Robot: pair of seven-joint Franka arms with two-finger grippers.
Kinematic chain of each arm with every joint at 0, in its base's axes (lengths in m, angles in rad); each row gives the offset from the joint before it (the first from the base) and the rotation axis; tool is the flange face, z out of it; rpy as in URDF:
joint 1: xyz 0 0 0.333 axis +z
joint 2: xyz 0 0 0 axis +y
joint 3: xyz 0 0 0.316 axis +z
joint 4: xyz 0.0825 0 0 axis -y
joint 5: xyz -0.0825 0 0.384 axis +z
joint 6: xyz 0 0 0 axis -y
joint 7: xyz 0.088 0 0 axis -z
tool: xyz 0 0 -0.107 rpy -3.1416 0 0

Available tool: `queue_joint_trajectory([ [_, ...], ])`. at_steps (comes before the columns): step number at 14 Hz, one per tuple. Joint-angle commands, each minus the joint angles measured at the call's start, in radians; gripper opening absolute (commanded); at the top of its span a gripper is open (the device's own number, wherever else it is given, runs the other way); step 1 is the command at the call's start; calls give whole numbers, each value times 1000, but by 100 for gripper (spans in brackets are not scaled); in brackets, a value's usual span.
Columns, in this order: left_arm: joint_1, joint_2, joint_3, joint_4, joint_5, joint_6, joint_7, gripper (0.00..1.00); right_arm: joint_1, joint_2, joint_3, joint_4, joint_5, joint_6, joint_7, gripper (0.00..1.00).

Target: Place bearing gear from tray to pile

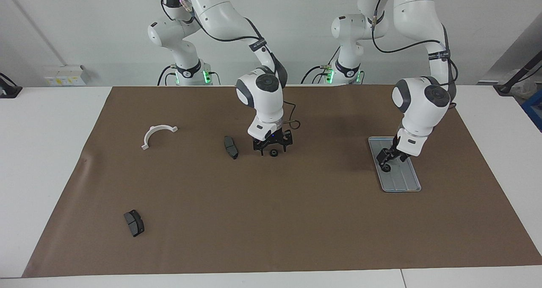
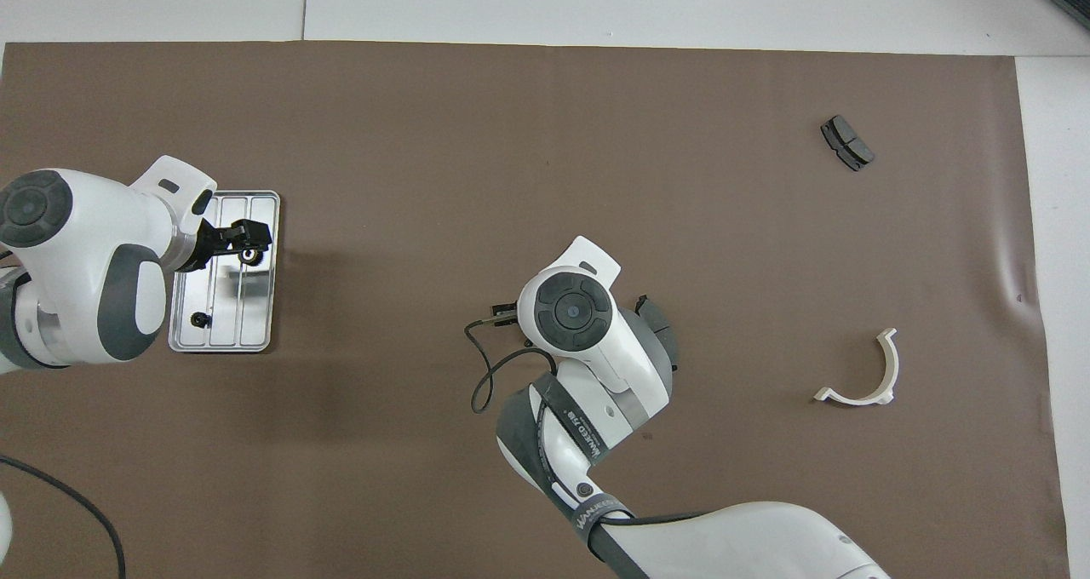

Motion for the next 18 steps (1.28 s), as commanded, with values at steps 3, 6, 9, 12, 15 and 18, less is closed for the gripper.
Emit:
queue_joint_trajectory([
  [3,1,8,-8,-57,-12,89,-248,81,12,-6,-3,-18,-24,5,14,69],
  [6,0,8,-9,-75,-12,123,-317,74,14,-6,-3,-18,-24,3,16,40],
  [9,0,9,-9,-75,-12,120,-328,57,12,-5,-3,-18,-25,3,17,0],
  [12,0,8,-9,-75,-10,114,-329,40,1,-6,-4,-2,-25,-7,17,0],
  [15,-8,8,-9,-74,-10,109,-325,15,-37,-91,-24,16,-25,-107,16,0],
  [18,-8,12,-11,-47,-10,97,-319,5,-178,-194,-24,11,-27,-187,-54,0],
])
